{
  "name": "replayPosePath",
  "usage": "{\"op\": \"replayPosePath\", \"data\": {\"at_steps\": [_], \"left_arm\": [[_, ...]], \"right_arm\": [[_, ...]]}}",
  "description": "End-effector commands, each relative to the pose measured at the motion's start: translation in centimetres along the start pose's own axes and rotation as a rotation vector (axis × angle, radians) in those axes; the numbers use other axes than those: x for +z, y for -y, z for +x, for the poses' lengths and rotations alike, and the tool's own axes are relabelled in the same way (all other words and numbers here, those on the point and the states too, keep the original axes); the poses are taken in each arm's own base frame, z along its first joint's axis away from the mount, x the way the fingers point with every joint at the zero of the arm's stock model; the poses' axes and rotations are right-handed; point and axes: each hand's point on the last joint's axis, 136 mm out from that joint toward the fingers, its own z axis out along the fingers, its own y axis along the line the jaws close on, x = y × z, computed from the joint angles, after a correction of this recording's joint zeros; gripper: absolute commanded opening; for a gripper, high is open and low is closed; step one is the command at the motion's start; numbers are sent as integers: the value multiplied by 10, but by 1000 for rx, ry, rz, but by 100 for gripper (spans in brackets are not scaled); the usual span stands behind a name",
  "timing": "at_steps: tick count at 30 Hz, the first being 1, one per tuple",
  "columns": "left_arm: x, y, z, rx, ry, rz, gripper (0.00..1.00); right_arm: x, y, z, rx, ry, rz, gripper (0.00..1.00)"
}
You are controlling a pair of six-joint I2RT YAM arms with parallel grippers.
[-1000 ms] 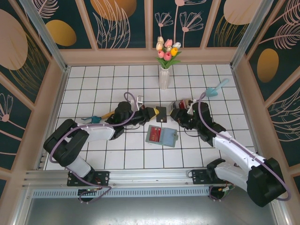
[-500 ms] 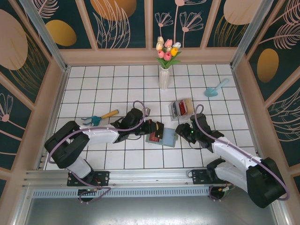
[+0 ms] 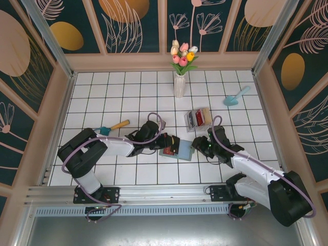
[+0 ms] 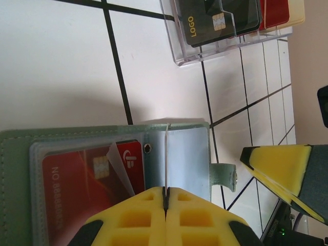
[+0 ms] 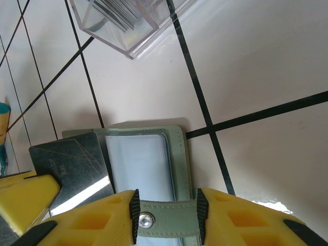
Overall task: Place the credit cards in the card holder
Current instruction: Insert the credit card into the card slot.
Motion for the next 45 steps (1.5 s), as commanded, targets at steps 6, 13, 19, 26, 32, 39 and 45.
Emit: {"op": "replayPosePath", "data": {"at_steps": [6,13,19,26,32,39,45], "left_arm": [[8,-11,19,-84,-46,9,0],[14,-22,27,-112,-67,-28,3],[24,-13,25,-117,-73,-4,4],[28,-8,25,-116,-82,9,7],[28,-11,37,-118,-131,6,8],[27,-9,41,-156,-142,27,11],[41,4,40,-168,-142,44,15]], "right_arm": [[16,8,14,-14,-61,26,31],[22,13,21,-30,-75,56,29],[23,14,22,-27,-74,55,28],[23,13,21,-31,-72,57,31],[23,13,19,-35,-67,66,32],[23,11,18,-37,-66,65,32],[22,14,21,-28,-72,71,34]]}}
